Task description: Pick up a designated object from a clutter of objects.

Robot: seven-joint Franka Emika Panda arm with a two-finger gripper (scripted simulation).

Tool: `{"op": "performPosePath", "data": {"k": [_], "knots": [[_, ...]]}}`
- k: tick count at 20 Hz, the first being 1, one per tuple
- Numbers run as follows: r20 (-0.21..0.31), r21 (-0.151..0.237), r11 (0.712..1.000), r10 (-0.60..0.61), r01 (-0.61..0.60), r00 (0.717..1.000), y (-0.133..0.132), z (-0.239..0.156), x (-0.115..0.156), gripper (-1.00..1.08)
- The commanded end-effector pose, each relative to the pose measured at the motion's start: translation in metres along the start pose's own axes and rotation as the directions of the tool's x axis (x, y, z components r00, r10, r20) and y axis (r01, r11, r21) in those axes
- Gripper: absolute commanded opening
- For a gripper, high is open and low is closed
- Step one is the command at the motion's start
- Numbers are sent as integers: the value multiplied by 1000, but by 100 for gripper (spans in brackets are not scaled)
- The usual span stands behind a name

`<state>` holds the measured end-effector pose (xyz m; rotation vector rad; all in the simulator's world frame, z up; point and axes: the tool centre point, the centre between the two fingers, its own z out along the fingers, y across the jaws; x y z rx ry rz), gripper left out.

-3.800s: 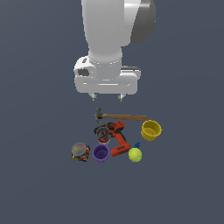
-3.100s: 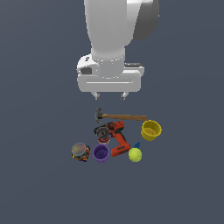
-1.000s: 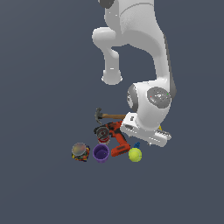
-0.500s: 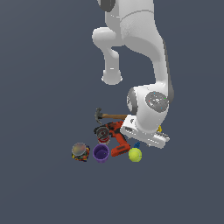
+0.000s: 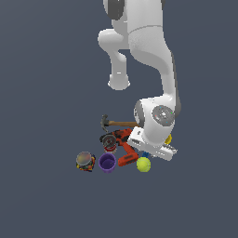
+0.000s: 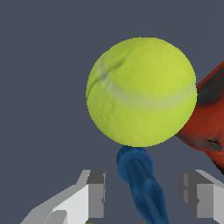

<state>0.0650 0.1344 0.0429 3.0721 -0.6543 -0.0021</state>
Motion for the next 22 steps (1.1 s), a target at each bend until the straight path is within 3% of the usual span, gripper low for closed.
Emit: {"op": "performPosePath", "data": {"k": [1, 13, 22], "knots": [[-1, 1, 1000, 0, 0, 1000, 0, 0, 1, -100], [-1, 1, 1000, 0, 0, 1000, 0, -2, 0, -100], [-1, 1, 1000, 0, 0, 1000, -1, -33, -14, -100]]}}
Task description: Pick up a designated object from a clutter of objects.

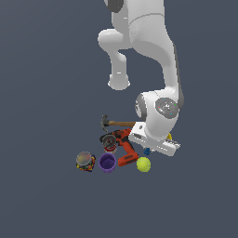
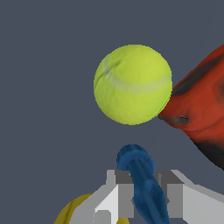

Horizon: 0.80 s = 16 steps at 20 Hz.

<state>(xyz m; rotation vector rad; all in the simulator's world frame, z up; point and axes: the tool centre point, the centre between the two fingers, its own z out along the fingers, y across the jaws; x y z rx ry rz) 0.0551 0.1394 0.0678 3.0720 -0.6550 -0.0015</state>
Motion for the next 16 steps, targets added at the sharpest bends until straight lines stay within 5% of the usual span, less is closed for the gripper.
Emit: {"op": "performPosePath", "data": {"k": [1, 16], "knots": [[-1, 1, 1000, 0, 0, 1000, -1, -14, -6, -100], [-2, 0, 1000, -1, 1, 1000, -5, -151, -66, -100]]}}
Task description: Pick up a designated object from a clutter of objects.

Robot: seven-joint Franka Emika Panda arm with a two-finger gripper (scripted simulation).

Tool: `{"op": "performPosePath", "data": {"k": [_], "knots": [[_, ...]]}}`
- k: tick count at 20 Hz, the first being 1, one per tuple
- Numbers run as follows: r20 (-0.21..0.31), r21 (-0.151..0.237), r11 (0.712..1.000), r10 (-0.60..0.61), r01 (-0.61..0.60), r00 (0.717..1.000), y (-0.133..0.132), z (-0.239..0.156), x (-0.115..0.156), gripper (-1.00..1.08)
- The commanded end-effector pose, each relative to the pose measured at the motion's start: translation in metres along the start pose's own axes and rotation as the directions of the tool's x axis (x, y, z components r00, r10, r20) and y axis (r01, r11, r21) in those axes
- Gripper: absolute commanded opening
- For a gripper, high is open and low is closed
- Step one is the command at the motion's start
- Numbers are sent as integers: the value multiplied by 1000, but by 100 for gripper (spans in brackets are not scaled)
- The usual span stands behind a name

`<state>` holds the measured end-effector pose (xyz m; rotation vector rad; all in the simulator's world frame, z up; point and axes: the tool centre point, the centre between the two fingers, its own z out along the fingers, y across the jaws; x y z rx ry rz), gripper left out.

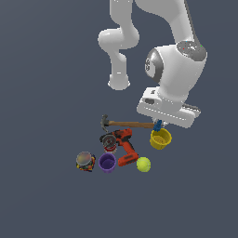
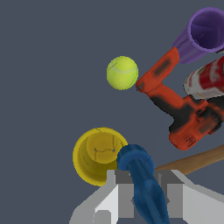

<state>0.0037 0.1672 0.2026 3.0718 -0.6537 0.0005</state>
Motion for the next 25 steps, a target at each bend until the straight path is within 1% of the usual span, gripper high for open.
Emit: {"op": "performPosePath", "data": {"k": [1, 8, 14, 19, 25], "knots": [[0, 0, 1000, 0, 0, 1000, -1, -28, -12, -100], [0, 0, 1000, 0, 0, 1000, -4, -99, -42, -100], [0, 0, 1000, 0, 0, 1000, -7, -146, -60, -100], [0, 1, 1000, 0, 0, 1000, -9, -169, -68, -100], [0, 1, 1000, 0, 0, 1000, -10, -179, -72, -100]]}}
